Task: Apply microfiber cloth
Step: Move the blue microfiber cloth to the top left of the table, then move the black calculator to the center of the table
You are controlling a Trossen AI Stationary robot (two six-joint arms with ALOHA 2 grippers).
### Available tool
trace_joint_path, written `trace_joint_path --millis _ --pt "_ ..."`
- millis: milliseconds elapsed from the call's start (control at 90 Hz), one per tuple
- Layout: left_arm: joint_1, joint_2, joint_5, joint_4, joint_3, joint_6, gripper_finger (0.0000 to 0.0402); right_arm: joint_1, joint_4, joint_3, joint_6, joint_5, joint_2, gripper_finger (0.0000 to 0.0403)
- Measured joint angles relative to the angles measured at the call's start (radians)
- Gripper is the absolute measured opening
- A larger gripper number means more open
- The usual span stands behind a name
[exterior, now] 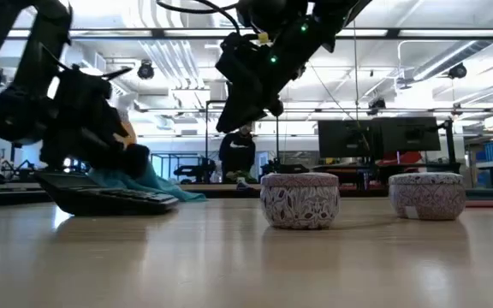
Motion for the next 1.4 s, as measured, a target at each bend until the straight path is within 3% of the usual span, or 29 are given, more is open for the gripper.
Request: trace_joint_path --millis 233,400,867,1156,1400 --pt "-0.017 -0.136 0.076 -0.001 -0.064 -0.032 0.0000 0.023 0.217 -0.010 0.000 -0.120 0.121 0.0088" --pt "-0.018 -0.231 0.240 -0.014 -0.092 -0.022 0.0021 0.034 0.348 0.011 0.000 -0.185 0.221 0.0072" --pt "-0.019 -0.401 0.611 -0.144 -0.092 0.022 0.0196 0.048 0.333 0.155 -0.059 -0.230 0.335 0.0011" --pt "-0.021 -0.480 0.663 -0.161 -0.091 0.004 0.0269 0.055 0.344 0.154 -0.045 -0.228 0.366 0.0001" --pt "-0.021 -0.516 0.665 -0.164 -0.084 0.016 0.0296 0.065 0.336 0.153 -0.034 -0.227 0.383 0.0000"
